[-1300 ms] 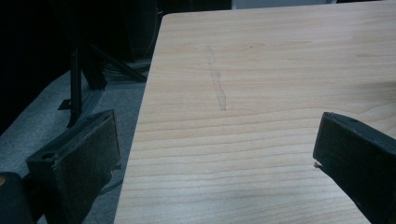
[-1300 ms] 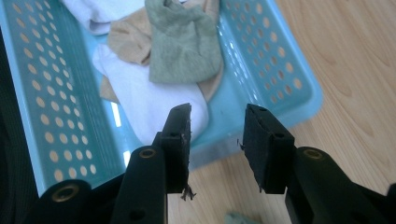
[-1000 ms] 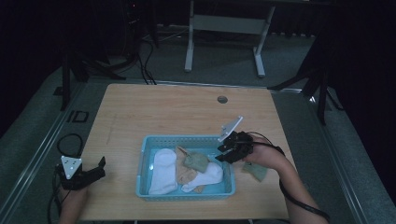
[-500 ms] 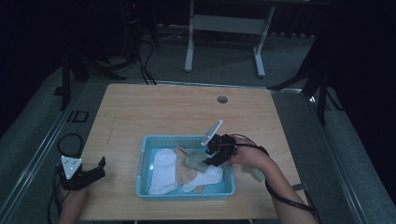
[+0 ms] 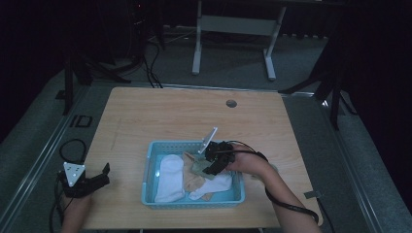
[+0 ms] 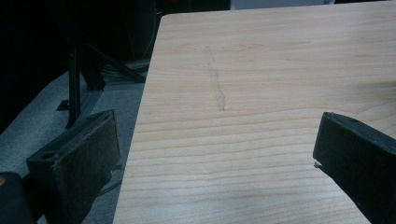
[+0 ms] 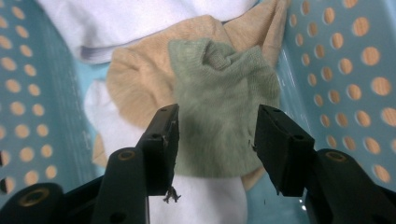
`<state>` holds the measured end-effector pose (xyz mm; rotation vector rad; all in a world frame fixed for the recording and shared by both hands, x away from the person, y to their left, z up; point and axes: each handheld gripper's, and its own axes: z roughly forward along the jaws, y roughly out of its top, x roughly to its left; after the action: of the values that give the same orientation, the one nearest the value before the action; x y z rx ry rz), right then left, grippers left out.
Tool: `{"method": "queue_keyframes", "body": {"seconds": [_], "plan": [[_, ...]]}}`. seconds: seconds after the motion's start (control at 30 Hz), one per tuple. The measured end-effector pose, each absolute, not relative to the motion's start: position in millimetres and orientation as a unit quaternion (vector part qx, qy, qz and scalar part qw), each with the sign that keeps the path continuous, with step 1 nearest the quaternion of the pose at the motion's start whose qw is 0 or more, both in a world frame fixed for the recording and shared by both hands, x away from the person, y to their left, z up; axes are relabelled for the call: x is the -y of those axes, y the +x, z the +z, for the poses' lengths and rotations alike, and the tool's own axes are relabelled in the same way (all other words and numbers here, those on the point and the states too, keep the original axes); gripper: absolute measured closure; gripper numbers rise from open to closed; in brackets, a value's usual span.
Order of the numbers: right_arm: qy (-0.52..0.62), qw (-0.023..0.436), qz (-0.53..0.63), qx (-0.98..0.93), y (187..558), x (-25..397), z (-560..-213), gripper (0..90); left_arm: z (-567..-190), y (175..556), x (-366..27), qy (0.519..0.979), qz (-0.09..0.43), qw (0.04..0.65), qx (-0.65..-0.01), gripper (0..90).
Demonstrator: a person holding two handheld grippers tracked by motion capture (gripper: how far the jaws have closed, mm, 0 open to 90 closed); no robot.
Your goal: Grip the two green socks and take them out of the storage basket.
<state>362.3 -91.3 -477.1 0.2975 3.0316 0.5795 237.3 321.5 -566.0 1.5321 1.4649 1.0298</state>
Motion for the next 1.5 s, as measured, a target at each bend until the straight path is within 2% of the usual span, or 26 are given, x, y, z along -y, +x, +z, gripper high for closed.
{"method": "queue_keyframes", "body": {"seconds": [0.53,0.63,0.77,0.8,1.5], "plan": [[0.105,-0.001,0.156,-0.982,371,79,-498,44.1,-566,237,-322,0.601,0.403,0.382,-0.575,0.3],[0.098,-0.006,0.156,-0.983,371,79,-501,51.0,-566,237,-322,0.601,0.403,0.382,-0.574,0.4],[0.073,0.006,0.158,-0.985,368,80,-498,77.0,-566,237,-322,0.601,0.403,0.382,-0.575,0.4],[0.072,0.002,0.161,-0.984,368,80,-497,78.4,-566,237,-322,0.601,0.402,0.382,-0.575,0.4],[0.067,0.019,0.191,-0.979,360,98,-454,79.8,-566,238,-322,0.601,0.403,0.382,-0.575,0.4]]}}
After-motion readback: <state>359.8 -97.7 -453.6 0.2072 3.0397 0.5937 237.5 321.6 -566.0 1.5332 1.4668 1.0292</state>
